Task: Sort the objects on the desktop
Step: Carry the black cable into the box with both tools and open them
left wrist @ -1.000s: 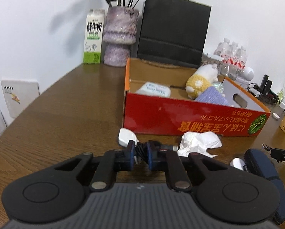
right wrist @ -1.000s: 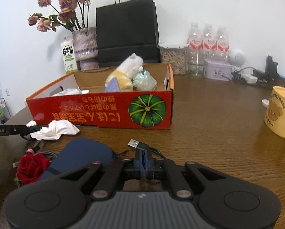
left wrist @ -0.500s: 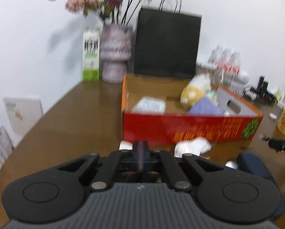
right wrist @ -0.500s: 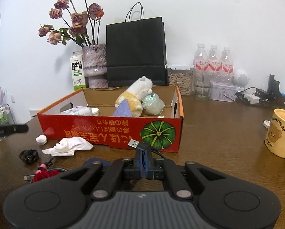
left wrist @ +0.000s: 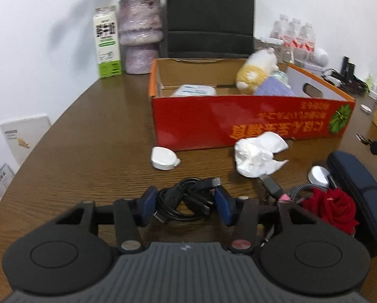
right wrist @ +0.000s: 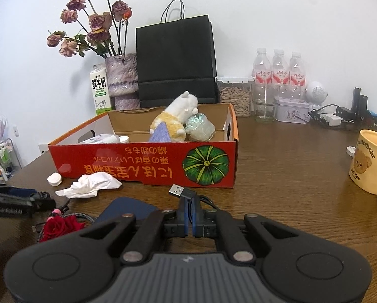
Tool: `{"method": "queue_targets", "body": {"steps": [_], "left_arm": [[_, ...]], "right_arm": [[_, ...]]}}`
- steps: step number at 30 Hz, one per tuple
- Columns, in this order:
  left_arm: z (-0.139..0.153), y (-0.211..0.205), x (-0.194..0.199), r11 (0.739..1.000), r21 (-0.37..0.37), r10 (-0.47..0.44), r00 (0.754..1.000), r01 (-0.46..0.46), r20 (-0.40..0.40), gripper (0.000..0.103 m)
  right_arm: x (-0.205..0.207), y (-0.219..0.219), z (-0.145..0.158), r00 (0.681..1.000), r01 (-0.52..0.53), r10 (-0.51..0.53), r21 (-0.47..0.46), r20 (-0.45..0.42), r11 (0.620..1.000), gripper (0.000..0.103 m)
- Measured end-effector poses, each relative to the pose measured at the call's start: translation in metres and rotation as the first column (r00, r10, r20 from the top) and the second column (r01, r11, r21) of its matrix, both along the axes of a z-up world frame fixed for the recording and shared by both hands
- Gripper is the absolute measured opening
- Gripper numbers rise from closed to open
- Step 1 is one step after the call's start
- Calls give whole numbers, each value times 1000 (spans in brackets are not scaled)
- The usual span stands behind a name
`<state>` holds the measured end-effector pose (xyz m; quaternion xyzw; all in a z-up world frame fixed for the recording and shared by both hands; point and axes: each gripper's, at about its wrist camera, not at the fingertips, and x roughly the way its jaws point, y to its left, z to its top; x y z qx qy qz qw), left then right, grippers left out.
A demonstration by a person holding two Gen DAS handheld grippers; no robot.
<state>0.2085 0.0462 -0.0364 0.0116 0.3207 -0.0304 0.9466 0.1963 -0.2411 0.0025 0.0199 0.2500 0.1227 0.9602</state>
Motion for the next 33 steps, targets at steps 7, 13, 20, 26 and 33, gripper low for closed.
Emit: {"method": "queue_targets", "body": {"steps": [7, 13, 20, 26, 33], "left_arm": [[20, 4, -16, 999, -42, 17, 995, -13, 102, 49], [66, -11, -22, 999, -27, -17, 963, 25, 268, 49], [96, -40, 13, 999, -27, -25, 932, 37, 362, 49], [93, -59, 66, 999, -44, 9, 938, 6, 347, 49], [58, -68, 103, 999, -19, 33, 948, -29, 316, 49]], "right_arm": [[2, 1, 6, 1000, -5, 5, 3, 19, 1000, 2], [12, 7, 25, 997, -14, 13, 6, 74, 1000, 2], [45, 21, 54, 988, -23, 22, 8, 150, 1000, 2], [87, 35, 69, 983, -24, 24, 3, 180, 1000, 2], [125, 40, 48, 989, -20, 14, 39, 149, 999, 2]]}}
